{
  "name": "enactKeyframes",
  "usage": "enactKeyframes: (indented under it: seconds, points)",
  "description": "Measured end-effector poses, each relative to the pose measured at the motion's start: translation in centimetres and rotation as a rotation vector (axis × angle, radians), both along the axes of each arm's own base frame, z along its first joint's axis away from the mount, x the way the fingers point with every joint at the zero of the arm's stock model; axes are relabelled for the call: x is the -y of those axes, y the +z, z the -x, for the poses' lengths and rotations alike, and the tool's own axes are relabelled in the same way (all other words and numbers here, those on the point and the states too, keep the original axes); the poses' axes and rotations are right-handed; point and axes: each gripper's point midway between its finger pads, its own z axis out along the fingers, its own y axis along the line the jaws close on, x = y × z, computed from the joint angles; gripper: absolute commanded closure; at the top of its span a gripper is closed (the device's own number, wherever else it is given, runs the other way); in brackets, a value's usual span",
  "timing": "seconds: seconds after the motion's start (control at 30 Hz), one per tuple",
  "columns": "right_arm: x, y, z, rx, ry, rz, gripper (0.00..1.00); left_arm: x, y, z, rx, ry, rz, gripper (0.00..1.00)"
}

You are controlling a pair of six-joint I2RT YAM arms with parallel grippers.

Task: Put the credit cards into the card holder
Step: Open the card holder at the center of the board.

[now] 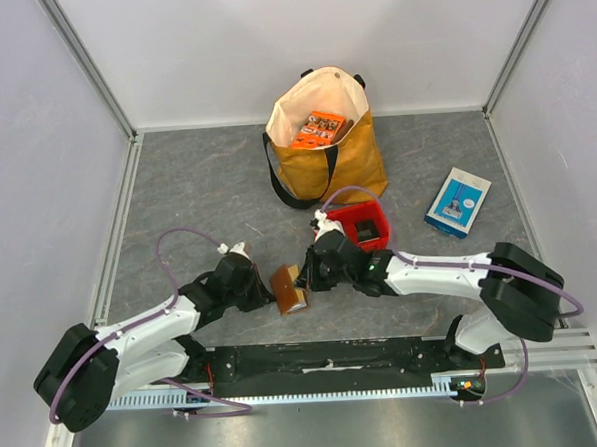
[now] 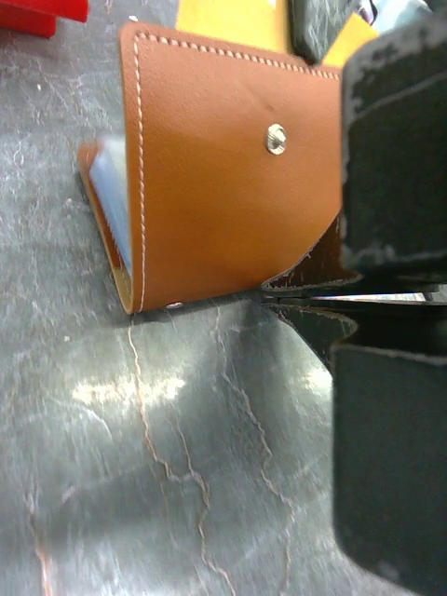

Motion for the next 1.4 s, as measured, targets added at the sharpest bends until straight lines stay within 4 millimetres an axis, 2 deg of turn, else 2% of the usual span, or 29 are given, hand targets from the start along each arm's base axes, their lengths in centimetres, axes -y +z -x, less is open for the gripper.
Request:
enactKeyframes:
  seconds: [0.1,0.33,0.5,0.53,0.73,0.8,0.87,0.97,1.1,1.13,1.2,1.27,1.4]
  points:
    - [-1.4,-0.8,0.6,-0.01,0.032,0.009,1.0,-0.6,0.0,0.2,-0.002,0.012,-0.017,0.98]
    - [-6.1,-0.2,2.0,0.026,0.115,0.005,1.0,-2.8,0.4,-0.3,0.007,0.098,-0.032,0.98]
    - [-7.7,-1.2,2.7,0.044,0.132,0.053,1.0,-3.9,0.0,0.1,-0.011,0.145,-0.018,0.98]
    - [-7.9,-1.3,2.8,0.048,0.132,0.063,1.0,-4.0,0.0,0.1,-0.013,0.15,-0.018,0.95]
    - [-8.2,-2.0,2.7,0.082,0.106,0.125,1.0,-5.0,0.4,0.9,-0.022,0.175,-0.029,0.66]
    - [-8.1,-2.3,2.6,0.084,0.096,0.134,1.0,-5.4,0.8,1.1,-0.01,0.191,-0.026,0.62]
    - [-8.1,-2.5,2.5,0.085,0.089,0.138,1.0,-5.7,1.2,1.3,0.0,0.205,-0.015,0.52]
    - [-7.9,-2.5,2.2,0.092,0.075,0.143,1.0,-5.8,2.0,1.5,0.024,0.221,0.015,0.43]
    - [-7.9,-2.8,2.1,0.093,0.075,0.145,1.0,-4.9,4.8,0.6,0.122,0.246,0.149,0.39]
    - [-7.7,-3.2,2.2,0.09,0.077,0.155,1.0,-4.6,5.9,0.2,0.161,0.254,0.196,0.39]
    - [-7.2,-4.1,2.3,0.081,0.078,0.179,1.0,-4.3,6.6,-0.1,0.192,0.262,0.237,0.39]
    - [-7.1,-4.3,2.3,0.078,0.078,0.183,1.0,-4.2,6.6,-0.3,0.19,0.271,0.245,0.4]
    - [-7.0,-4.4,2.4,0.079,0.078,0.184,1.0,-4.2,5.5,-0.4,0.142,0.278,0.201,0.5]
